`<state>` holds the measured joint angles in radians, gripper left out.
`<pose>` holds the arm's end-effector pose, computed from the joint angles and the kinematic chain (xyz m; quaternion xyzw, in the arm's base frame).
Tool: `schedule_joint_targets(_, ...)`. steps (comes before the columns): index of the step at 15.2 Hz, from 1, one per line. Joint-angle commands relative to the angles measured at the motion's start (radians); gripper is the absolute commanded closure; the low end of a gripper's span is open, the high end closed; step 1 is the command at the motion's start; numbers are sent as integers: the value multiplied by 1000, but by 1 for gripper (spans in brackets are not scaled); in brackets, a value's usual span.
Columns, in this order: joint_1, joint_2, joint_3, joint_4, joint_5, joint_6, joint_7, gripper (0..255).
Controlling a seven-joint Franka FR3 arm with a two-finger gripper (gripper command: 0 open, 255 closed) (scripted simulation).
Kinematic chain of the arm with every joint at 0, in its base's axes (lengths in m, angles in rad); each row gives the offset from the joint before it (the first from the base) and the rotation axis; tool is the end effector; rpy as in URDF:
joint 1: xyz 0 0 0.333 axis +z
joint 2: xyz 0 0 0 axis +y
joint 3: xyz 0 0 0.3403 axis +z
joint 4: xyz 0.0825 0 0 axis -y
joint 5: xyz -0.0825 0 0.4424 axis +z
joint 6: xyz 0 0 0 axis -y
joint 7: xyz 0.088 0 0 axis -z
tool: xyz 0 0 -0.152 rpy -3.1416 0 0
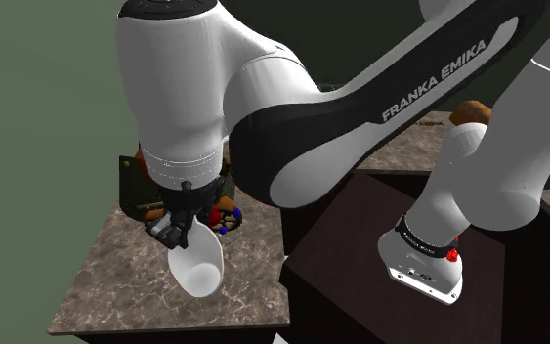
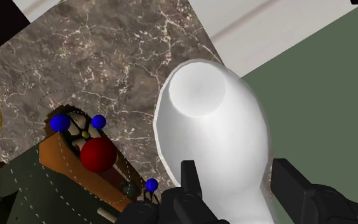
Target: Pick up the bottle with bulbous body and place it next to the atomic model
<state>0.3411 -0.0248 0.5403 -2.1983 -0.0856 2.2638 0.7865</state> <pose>0.3772 0.4495 0.3472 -0.9955 -0.0734 -0.0590 0.0048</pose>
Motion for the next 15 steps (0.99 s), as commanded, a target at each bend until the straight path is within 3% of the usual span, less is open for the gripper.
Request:
schedule_joint_targets(1,1,13,1,-16,-11,28,11,255)
schedule_joint_targets(15,9,146,-10,-82,-138,200,110,255)
